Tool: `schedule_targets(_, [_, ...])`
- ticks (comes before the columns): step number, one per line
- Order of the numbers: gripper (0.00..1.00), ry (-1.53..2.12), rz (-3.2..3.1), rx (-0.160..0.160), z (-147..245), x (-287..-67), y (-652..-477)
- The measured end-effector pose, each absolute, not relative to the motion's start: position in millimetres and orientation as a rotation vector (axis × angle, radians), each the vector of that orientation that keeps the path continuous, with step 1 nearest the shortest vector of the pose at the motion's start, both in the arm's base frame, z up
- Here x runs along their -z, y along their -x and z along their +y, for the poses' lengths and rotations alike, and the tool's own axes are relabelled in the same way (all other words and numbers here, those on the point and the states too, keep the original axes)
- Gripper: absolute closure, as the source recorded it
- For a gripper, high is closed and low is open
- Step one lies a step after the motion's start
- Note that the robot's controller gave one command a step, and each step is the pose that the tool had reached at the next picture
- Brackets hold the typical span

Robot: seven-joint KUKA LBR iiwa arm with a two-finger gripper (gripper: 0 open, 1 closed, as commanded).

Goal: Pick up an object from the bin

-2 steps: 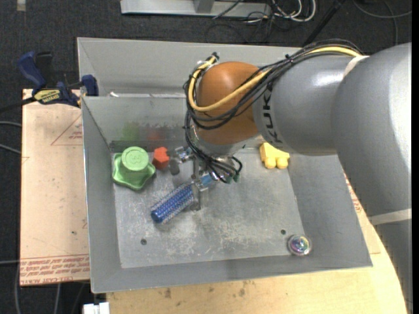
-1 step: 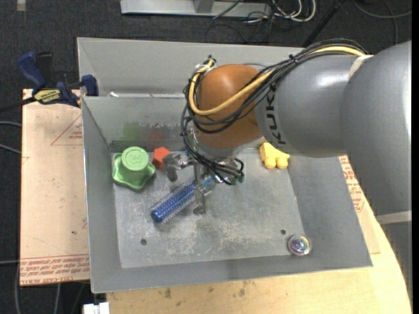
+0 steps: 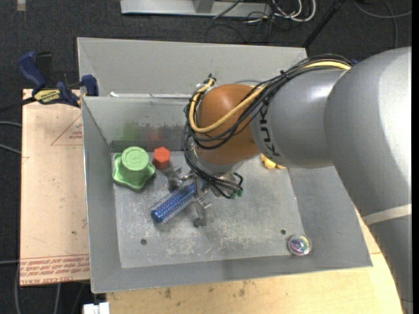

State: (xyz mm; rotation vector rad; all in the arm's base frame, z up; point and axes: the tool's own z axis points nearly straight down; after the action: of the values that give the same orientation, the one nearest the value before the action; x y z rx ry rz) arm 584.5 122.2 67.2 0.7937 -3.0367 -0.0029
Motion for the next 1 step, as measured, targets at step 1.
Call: schedule_targets(1, [0.00, -0.790, -3.039, 0.006, 122.9, -67.5, -584.9])
